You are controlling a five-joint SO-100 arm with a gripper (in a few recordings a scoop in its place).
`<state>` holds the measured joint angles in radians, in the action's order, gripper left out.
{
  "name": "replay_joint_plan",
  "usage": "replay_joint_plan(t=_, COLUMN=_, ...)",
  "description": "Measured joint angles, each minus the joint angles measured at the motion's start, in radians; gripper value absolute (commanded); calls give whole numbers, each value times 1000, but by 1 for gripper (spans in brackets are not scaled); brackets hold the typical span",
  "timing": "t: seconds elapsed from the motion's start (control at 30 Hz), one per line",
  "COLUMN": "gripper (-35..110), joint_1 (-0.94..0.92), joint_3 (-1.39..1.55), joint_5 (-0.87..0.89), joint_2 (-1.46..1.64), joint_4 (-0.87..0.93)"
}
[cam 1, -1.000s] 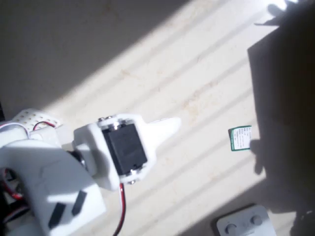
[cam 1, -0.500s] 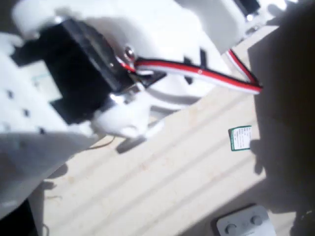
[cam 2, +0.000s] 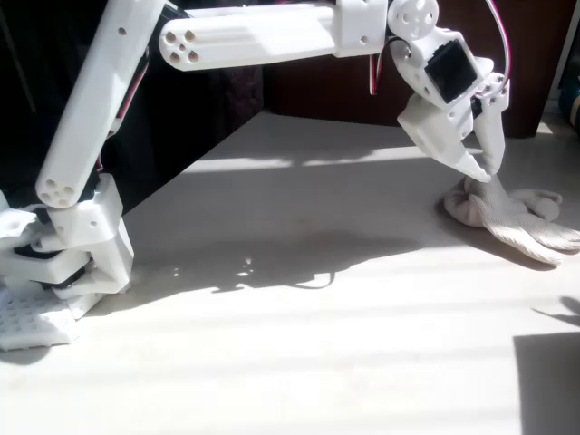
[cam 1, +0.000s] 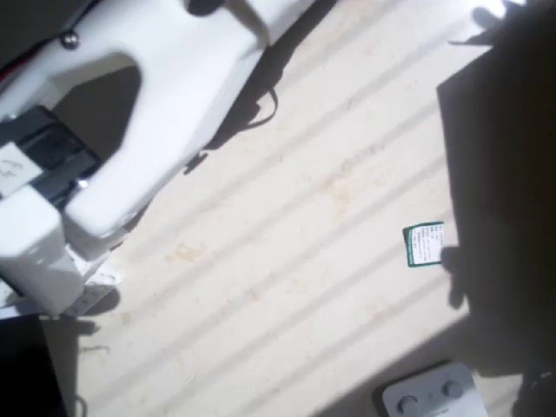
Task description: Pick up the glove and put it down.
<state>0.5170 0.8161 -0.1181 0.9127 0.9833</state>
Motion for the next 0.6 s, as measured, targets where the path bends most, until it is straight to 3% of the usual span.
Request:
replay_joint_plan(t=0.37, gripper=32, joint_1=34, joint_3=-31, joint_5=51, joint_2=-64, joint_4=0)
replay_joint_plan(t=0.6, gripper=35, joint_1=34, joint_3=-35, joint_5=69, joint_2=-137, joint_4=-3)
